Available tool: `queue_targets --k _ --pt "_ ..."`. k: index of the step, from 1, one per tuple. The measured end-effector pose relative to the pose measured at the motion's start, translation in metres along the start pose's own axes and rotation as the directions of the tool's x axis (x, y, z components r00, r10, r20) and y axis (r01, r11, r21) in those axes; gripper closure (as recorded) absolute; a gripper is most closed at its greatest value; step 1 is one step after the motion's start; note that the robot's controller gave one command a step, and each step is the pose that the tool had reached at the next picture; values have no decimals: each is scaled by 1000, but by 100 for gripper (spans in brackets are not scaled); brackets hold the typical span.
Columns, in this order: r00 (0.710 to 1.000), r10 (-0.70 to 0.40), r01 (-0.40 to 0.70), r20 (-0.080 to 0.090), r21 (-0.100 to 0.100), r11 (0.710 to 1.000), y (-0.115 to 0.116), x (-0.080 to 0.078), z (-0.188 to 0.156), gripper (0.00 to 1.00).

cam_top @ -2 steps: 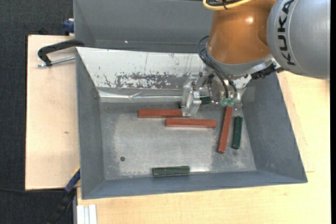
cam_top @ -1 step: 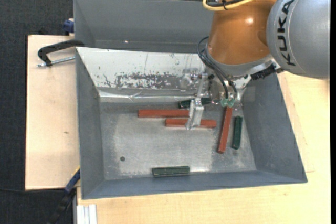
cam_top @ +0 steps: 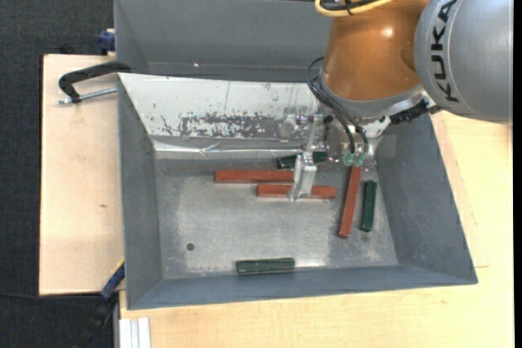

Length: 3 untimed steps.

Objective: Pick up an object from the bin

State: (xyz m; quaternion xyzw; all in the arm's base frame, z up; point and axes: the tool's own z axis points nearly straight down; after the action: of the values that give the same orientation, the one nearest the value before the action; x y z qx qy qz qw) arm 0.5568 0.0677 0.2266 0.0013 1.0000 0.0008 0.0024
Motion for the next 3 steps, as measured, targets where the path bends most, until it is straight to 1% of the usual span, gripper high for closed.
queue_targets --k 1,2,3 --pt "999 -33 33 5 0 999 -11 -6 49 0" --pt "996 -88 88 2 -1 996 -19 -20 152 100" --pt "996 -88 88 2 -1 996 -19 -20 152 100"
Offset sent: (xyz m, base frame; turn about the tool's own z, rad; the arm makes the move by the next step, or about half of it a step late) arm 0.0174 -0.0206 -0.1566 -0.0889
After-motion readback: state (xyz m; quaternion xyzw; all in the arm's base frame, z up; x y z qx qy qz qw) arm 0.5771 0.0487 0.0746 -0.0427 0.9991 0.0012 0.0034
